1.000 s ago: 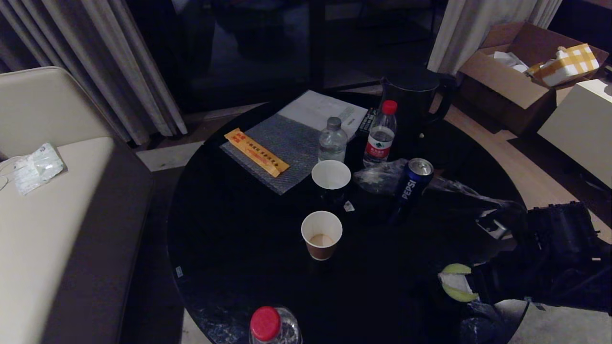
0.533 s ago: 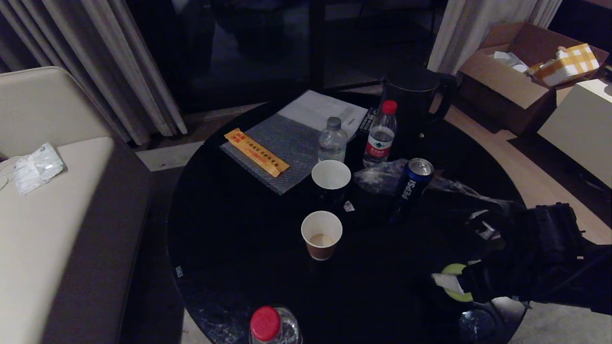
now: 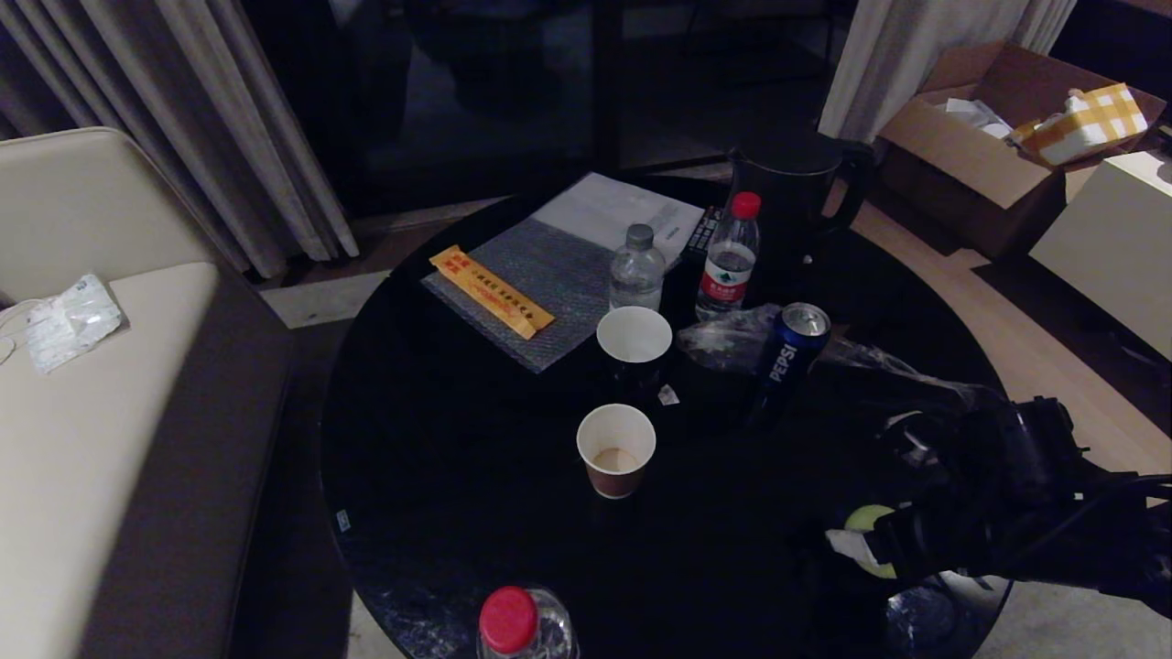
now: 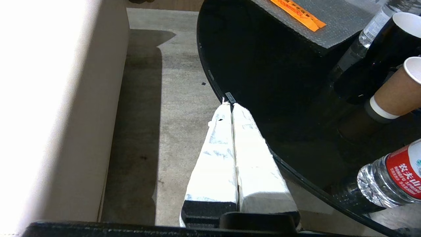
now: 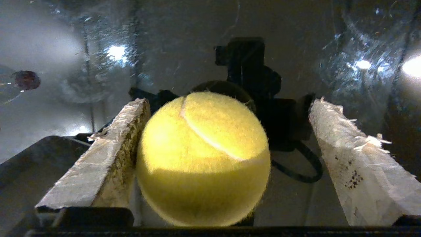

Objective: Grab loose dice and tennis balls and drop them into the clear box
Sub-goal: Pick up the ball on the table, then put the ball in the box

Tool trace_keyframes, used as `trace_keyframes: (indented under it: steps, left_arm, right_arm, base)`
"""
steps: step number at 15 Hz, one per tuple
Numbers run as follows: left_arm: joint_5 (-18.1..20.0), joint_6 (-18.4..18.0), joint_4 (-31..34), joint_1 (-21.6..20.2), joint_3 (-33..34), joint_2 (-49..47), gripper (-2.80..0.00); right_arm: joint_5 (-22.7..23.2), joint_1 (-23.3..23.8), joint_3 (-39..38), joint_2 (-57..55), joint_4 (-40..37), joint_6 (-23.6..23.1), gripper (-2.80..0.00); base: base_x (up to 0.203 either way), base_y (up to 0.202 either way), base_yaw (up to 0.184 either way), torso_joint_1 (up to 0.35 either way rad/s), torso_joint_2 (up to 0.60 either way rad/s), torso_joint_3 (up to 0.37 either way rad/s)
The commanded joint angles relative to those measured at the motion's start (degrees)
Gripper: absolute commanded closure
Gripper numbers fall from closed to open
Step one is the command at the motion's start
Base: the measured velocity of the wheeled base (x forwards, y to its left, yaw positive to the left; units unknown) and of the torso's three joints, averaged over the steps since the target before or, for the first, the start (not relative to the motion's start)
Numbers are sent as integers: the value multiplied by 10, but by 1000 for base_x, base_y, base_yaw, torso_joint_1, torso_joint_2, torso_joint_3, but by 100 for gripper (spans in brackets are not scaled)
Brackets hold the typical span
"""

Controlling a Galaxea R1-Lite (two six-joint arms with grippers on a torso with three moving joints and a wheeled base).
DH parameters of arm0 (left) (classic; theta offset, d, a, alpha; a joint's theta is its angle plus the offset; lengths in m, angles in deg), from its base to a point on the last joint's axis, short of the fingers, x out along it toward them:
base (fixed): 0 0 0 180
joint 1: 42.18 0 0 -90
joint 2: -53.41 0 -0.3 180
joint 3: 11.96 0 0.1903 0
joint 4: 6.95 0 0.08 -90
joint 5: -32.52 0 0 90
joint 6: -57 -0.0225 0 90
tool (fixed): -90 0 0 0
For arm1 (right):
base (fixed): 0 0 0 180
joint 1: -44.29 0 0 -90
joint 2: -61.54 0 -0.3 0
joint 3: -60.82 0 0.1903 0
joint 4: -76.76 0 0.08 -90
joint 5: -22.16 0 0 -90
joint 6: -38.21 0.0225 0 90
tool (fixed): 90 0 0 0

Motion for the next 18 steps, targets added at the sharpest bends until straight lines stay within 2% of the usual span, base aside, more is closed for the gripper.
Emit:
trace_keyframes:
  steps: [1,8,15,18]
  left_arm:
    - [-1,1,0,0,1,-1,0]
    - [-1,1,0,0,1,0,0]
    - [-1,1,0,0,1,0,0]
    - [-1,1,0,0,1,0,0]
  right_arm:
    - [1,-1,-2,-5,12,-2,0]
    - [-10,-2,-19,23,17,-12,0]
    - [-42,6,-92,177,-11,-6,0]
    - [-65,25,-105,275,-67,1,0]
  base:
    - [0,0,0,0,0,0]
    - [0,0,0,0,0,0]
    - [0,0,0,0,0,0]
    - [0,0,0,0,0,0]
